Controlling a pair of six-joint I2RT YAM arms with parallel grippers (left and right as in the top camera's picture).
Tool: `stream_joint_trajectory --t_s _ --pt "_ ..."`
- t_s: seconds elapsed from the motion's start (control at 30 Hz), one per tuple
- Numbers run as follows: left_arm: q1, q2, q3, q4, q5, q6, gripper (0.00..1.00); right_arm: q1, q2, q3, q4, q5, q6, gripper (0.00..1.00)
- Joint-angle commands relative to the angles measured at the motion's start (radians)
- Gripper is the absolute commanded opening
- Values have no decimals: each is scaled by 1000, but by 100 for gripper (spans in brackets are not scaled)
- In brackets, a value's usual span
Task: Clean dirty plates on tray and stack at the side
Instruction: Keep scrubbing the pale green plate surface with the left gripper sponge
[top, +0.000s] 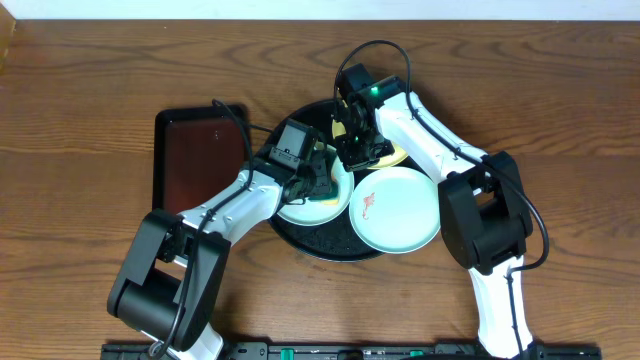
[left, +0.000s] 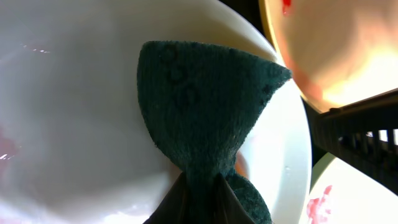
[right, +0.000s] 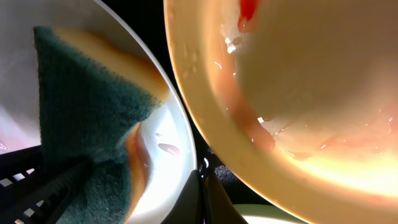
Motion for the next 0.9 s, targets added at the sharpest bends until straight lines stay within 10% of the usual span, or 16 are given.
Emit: stream_joint_trajectory --t_s 0.0,0.37,0.87 --pt "9 28 -12 -37 -82 0 8 7 -27 4 -1 4 11 3" --pt "9 28 -12 -35 -82 0 8 38 -27 -1 -29 -3 11 32" --pt "9 28 -11 -37 -130 5 8 38 -26 -103 71 21 53 1"
